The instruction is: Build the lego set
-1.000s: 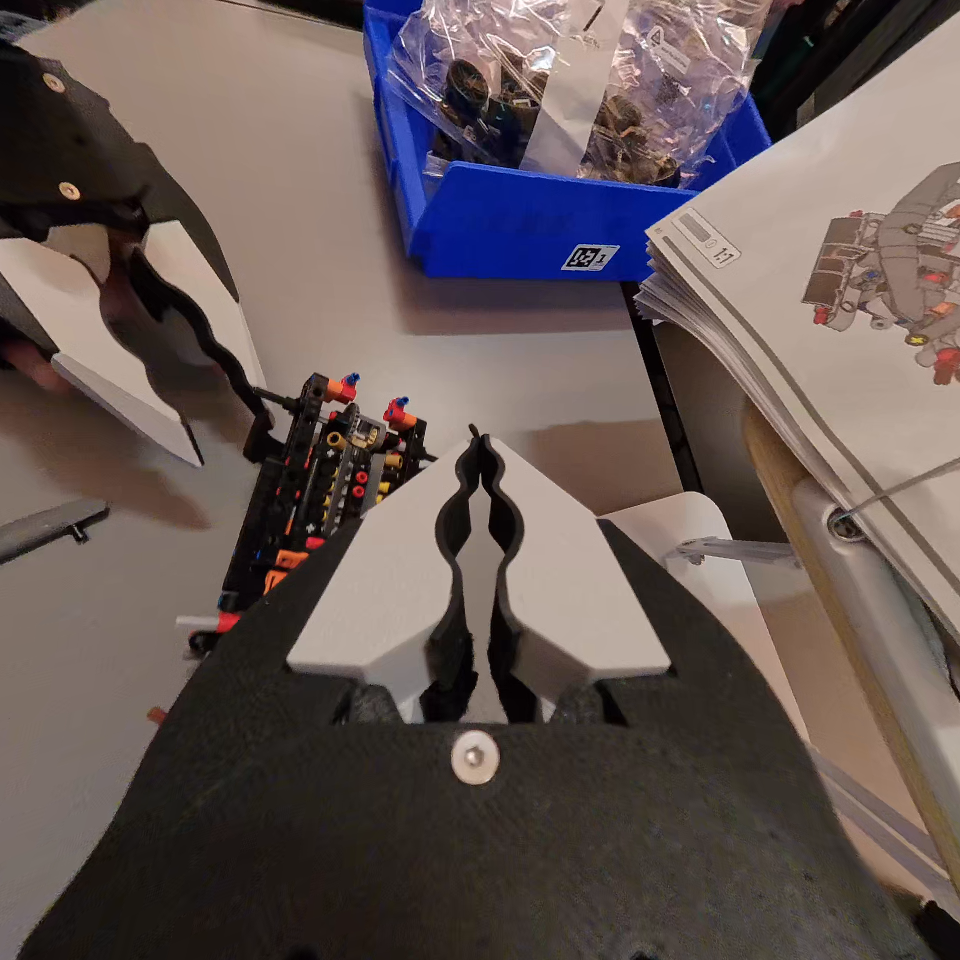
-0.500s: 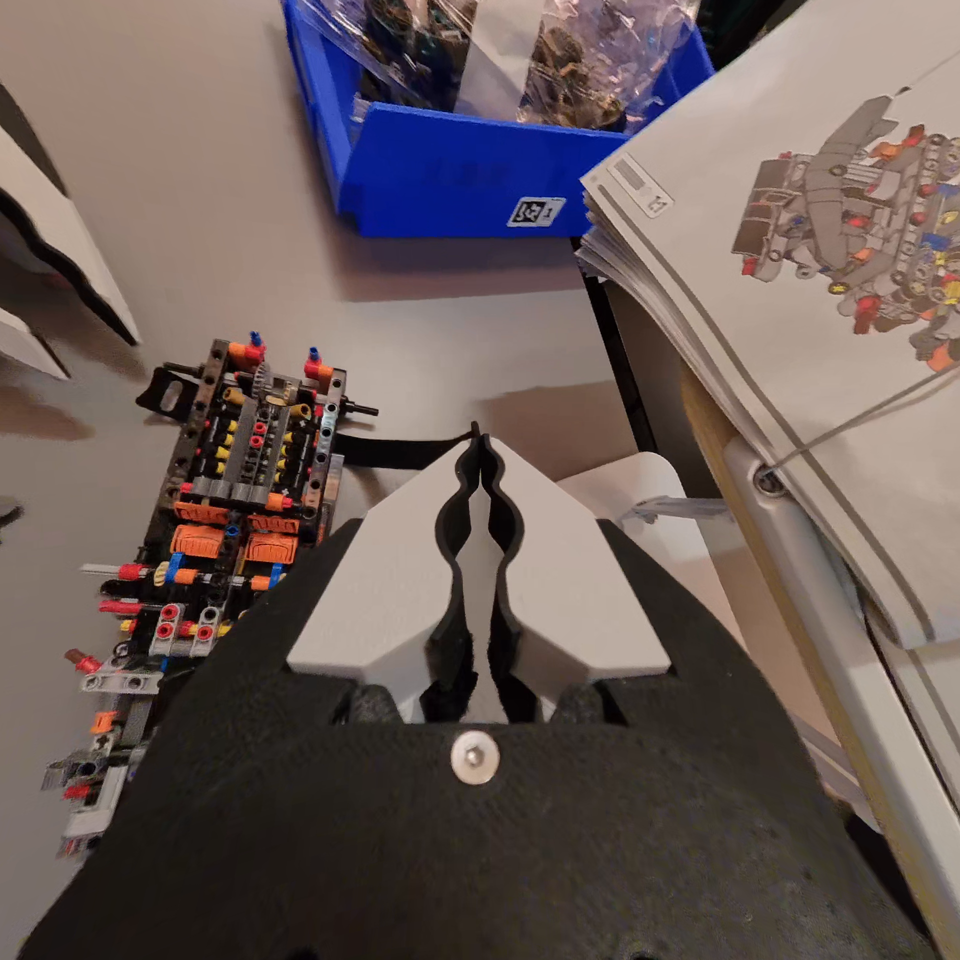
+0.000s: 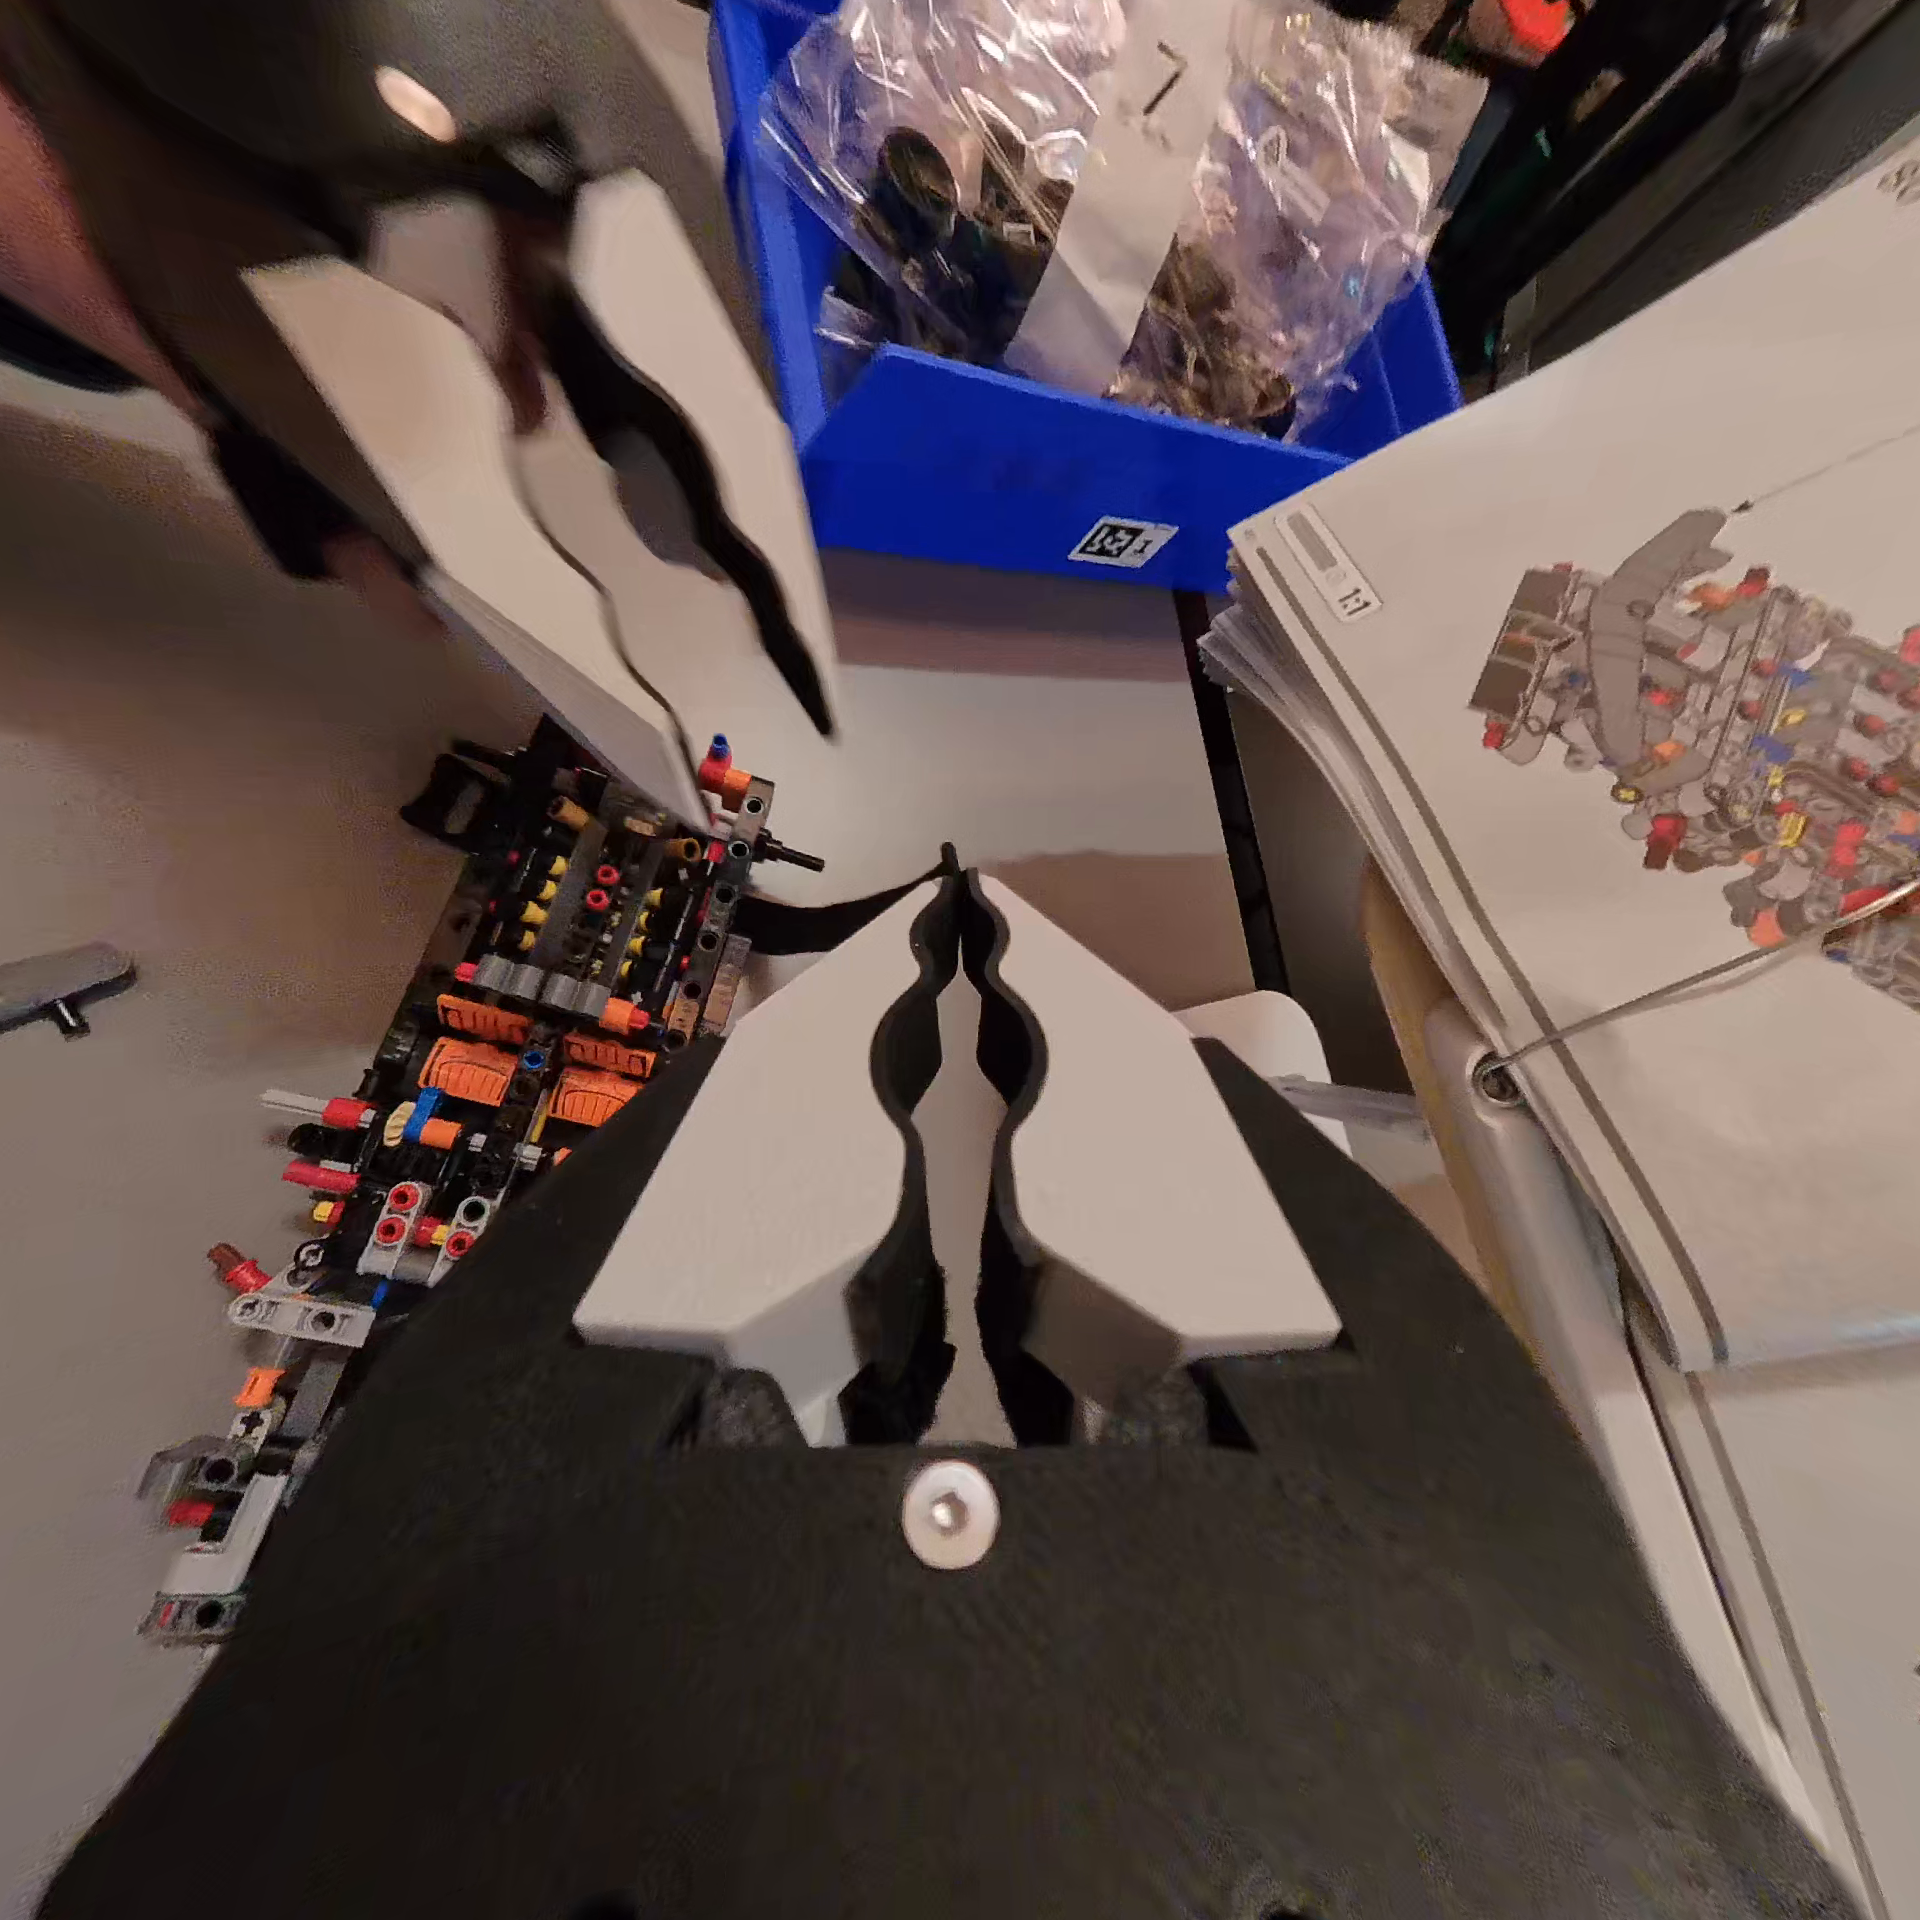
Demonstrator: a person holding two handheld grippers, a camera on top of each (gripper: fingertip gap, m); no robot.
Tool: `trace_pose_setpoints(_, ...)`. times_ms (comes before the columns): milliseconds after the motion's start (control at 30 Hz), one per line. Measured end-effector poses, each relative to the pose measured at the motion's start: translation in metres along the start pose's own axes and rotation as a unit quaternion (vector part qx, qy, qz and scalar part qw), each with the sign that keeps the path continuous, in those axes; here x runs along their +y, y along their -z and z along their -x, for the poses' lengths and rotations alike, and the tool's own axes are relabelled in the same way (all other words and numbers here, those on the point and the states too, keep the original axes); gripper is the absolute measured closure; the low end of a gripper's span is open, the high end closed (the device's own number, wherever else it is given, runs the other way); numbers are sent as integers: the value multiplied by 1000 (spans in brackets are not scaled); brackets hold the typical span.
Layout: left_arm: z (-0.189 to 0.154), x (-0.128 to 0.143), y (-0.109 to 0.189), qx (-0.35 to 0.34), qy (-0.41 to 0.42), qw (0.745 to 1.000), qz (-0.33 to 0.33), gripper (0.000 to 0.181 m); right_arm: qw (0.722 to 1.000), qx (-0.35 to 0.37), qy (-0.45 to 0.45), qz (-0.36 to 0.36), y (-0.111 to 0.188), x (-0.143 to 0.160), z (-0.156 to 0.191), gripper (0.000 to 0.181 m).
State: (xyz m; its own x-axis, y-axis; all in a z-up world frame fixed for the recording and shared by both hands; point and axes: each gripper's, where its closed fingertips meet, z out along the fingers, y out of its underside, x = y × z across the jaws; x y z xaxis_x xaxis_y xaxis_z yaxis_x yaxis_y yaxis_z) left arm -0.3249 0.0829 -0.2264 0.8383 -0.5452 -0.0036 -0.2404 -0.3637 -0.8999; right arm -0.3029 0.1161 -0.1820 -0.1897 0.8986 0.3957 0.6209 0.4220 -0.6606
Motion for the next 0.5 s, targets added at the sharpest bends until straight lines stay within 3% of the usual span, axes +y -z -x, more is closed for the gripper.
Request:
trace_pose_setpoints(33,-2,-8,-13,24,-10,1000,1,145,1000,-1,7,-5,2,-2,2,181)
trace_pose_setpoints(100,-5,-19,-35,70,-2,998,2,146,1000,-8,16,-14,6,-5,7,181)
trace_pose_setpoints(233,-5,-25,-51,121,5,993,4,181,1000,-7,19,-20,10,-4,8,181)
trace_pose_setpoints(367,1,-34,-46,125,9,992,-9,181,999,21,11,-24,15,0,8,181)
trace_pose_setpoints(467,12,-38,-42,111,16,993,-20,181,996,78,-37,12,17,19,-2,123)
trace_pose_setpoints(500,18,-40,-40,103,16,994,-24,181,995,73,-60,22,16,27,2,116)
